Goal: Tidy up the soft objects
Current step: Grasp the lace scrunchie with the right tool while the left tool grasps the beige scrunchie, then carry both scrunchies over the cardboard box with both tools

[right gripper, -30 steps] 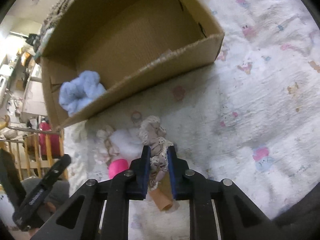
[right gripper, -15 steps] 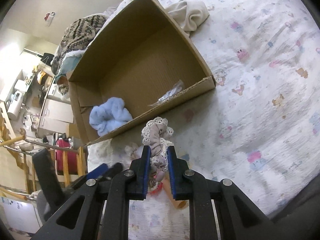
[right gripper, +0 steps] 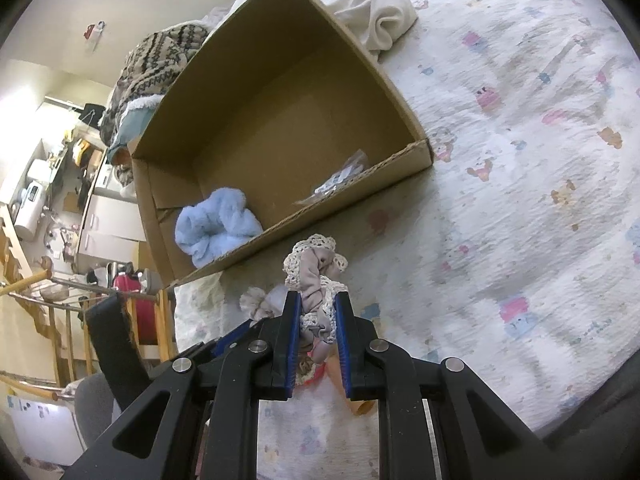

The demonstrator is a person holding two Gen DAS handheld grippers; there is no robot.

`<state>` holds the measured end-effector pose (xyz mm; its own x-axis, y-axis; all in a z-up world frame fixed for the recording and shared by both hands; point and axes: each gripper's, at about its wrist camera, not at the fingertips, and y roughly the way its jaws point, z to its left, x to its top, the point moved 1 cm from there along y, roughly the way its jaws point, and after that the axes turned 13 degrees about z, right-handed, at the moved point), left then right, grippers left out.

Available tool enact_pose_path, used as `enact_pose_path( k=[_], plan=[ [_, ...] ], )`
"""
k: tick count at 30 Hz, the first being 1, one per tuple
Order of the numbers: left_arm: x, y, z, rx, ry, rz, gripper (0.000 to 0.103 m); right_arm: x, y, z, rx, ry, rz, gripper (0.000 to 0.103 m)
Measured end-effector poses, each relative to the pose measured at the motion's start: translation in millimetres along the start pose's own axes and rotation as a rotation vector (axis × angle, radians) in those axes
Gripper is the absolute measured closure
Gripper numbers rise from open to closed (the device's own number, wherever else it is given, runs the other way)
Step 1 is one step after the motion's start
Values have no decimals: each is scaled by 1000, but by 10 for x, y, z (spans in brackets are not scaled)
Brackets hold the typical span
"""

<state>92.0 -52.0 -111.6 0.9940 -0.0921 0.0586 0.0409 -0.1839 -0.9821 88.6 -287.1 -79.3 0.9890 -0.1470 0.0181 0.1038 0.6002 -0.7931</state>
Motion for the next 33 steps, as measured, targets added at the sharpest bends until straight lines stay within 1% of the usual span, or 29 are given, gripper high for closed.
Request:
enact_pose_path(
  k=[1, 4, 8, 11, 16, 19, 22, 26, 29, 31, 33],
  plan=[
    [-23, -4, 14, 13, -6, 1, 90, -1, 15, 14, -1, -4, 3, 84],
    [-118, -82, 89, 12, -40, -4, 90, -19, 12, 41, -9, -20, 4, 84],
    [-199, -280, 131, 46, -63, -39, 90, -39, -8, 63, -10, -29, 1, 84],
    [-265, -395, 186, 51, -80, -61, 90, -60, -37, 97, -8, -44, -10, 84],
    [-332, -449, 248, 81, -103, -71, 90, -100, -116, 173, -19, -86, -34, 84],
    [-387, -510, 267, 97, -113, -90, 90, -124, -206, 222, -15, -115, -67, 84],
    [-449, -674, 300, 105, -111, -127, 90, -143, -269, 272, 5, -132, -94, 84],
    [-399, -917, 224, 130, -99, -220, 90, -172, -404, 474, 2, -233, -170, 84],
    [-355, -1090, 181, 134, -82, -279, 90, -198, -492, 568, -16, -271, -219, 84],
    [-313, -1158, 168, 143, -71, -304, 90, -207, -588, 644, -24, -297, -266, 84],
    [-254, -1225, 173, 131, -70, -314, 90, -210, -662, 726, -40, -324, -299, 84]
  ],
)
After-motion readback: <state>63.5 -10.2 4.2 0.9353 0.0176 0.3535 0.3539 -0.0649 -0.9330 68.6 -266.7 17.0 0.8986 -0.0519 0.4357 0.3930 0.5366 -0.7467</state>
